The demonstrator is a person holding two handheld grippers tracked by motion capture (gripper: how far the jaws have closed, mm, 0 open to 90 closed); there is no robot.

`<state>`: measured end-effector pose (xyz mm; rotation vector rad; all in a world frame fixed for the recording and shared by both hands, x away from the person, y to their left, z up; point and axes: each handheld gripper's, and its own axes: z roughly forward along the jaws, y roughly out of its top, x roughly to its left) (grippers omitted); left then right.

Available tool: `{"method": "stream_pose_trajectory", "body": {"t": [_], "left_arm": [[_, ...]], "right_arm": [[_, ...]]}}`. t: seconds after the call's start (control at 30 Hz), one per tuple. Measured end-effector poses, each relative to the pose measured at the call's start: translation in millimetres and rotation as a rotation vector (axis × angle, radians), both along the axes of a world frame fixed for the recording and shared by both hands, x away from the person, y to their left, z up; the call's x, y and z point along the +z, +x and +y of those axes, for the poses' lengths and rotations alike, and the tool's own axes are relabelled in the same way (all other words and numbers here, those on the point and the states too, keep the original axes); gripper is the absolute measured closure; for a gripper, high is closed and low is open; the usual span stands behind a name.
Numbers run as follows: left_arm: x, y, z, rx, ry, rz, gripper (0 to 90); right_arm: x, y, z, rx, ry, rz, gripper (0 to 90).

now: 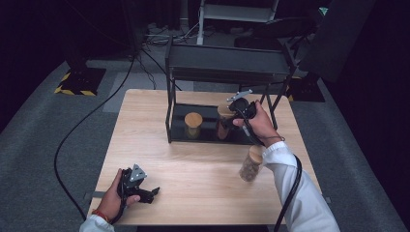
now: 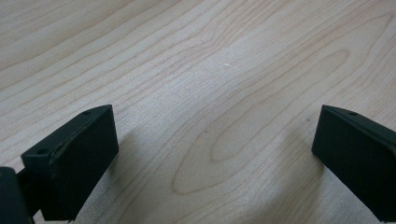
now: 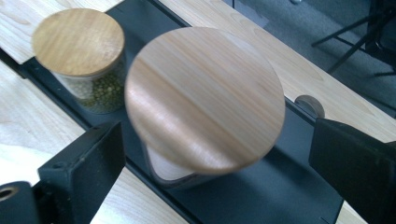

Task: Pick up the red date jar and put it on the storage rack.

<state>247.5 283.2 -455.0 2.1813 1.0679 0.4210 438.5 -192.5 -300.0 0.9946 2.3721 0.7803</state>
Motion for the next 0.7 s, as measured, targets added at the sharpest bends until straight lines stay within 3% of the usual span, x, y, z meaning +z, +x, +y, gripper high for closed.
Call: {"method": "stream_pose_trajectory", "body": {"t": [0.7], "left_arm": [[0.0, -0.1, 0.0, 0.000, 0.000, 0.000, 0.1]], "right_arm": [[1.4, -43.8, -29.0, 0.060, -0.009, -0.089, 3.6]]}}
